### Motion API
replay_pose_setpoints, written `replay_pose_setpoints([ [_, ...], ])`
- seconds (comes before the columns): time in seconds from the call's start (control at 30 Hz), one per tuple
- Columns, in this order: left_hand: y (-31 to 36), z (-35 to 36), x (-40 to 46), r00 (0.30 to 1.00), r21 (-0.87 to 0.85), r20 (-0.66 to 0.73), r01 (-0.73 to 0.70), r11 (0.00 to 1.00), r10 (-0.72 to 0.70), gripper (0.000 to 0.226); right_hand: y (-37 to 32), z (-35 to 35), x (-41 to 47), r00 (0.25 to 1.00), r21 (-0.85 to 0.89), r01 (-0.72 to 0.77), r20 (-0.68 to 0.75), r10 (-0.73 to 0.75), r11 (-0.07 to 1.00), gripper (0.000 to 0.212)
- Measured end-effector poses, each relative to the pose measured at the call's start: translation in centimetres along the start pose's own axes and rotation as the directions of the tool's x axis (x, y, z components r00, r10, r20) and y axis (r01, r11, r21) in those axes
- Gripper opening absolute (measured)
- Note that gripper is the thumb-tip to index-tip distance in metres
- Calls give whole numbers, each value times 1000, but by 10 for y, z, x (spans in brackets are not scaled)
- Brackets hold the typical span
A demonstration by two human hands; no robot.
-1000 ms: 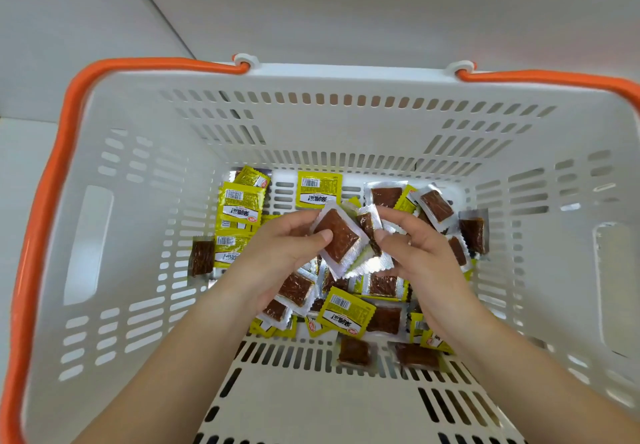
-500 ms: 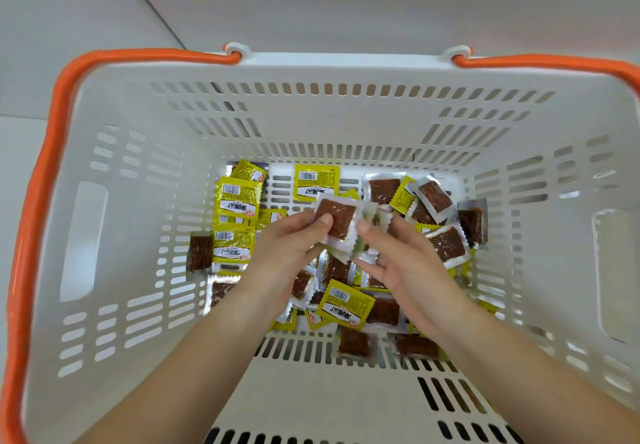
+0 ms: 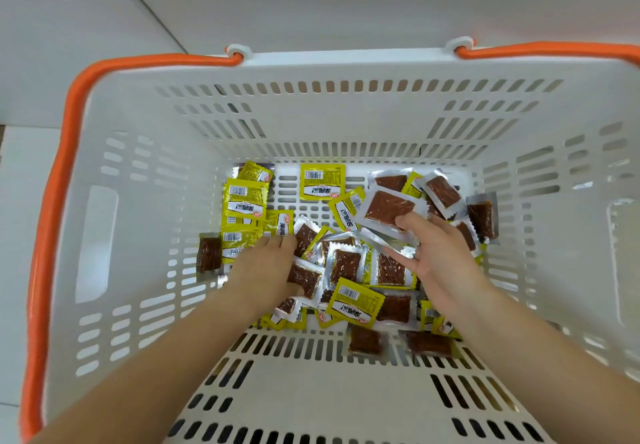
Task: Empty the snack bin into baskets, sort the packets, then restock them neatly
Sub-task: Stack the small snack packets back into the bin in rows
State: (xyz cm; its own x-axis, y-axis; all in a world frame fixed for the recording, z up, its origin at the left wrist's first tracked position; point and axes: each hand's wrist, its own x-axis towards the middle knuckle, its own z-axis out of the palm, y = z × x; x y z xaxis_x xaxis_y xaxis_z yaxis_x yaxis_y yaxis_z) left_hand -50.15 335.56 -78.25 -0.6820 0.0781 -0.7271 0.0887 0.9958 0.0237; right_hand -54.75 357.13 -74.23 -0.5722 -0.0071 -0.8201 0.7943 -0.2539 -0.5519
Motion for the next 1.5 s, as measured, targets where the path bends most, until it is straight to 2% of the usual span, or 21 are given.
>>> replay_pose_setpoints([
  [0.1,-9,-4,1,997,-90,70,-4,996,10,63,0,1,0,1000,-18,-5,9,5,1000,14],
  [0.3,-15,-2,-14,986,92,76,-157,983,150,65,0,3,-3,1000,-45,-2,25,4,999,11],
  [0.37,-16,2,-20,987,62,56,-154,986,150,58,1,4,-4,1000,-86,3,25,0,996,7],
  [0.4,-17,4,-22,990,49,35,-136,990,134,52,2,5,-4,999,-114,5,40,-1,993,15],
  [0.47,-19,7,-22,997,26,5,-82,996,82,39,8,6,-3,996,-199,5,88,13,980,14],
  [0.57,-26,10,-21,1000,-171,28,11,985,-6,27,13,8,-5,994,-290,-15,95,44,957,18],
  [0.67,-29,10,-17,996,-452,74,69,889,-39,38,15,7,-3,994,-323,-21,96,54,946,21],
  [0.73,-27,8,-16,994,-565,109,80,821,-21,51,15,6,-2,994,-325,-26,89,58,945,21],
  [0.83,-28,4,-14,988,-572,152,76,817,14,51,14,6,-1,994,-325,-27,90,59,945,18],
  [0.97,-40,-8,-17,992,-593,125,54,804,25,33,12,6,-3,993,-305,-17,108,52,952,17],
  [1.03,-46,-21,-20,997,-713,68,33,700,23,29,12,6,-4,994,-308,9,102,24,951,22],
  [1.1,-47,-37,-25,999,-850,46,31,527,16,28,12,5,-5,993,-365,63,115,-22,929,39],
  [1.17,-41,-48,-27,995,-940,93,76,333,35,24,12,5,-5,981,-456,148,180,-72,878,50],
  [1.2,-36,-51,-27,992,-957,113,95,273,51,27,11,5,-6,970,-480,188,225,-86,857,52],
  [1.27,-23,-56,-24,993,-967,98,80,244,62,28,10,5,-7,955,-445,206,285,-80,872,52],
  [1.4,-5,-61,-18,999,-953,-19,-4,302,-45,19,7,6,-3,958,-255,51,286,26,966,47],
  [1.5,-2,-62,-17,994,-977,-50,-29,213,-94,21,6,7,1,956,-182,3,289,51,983,29],
])
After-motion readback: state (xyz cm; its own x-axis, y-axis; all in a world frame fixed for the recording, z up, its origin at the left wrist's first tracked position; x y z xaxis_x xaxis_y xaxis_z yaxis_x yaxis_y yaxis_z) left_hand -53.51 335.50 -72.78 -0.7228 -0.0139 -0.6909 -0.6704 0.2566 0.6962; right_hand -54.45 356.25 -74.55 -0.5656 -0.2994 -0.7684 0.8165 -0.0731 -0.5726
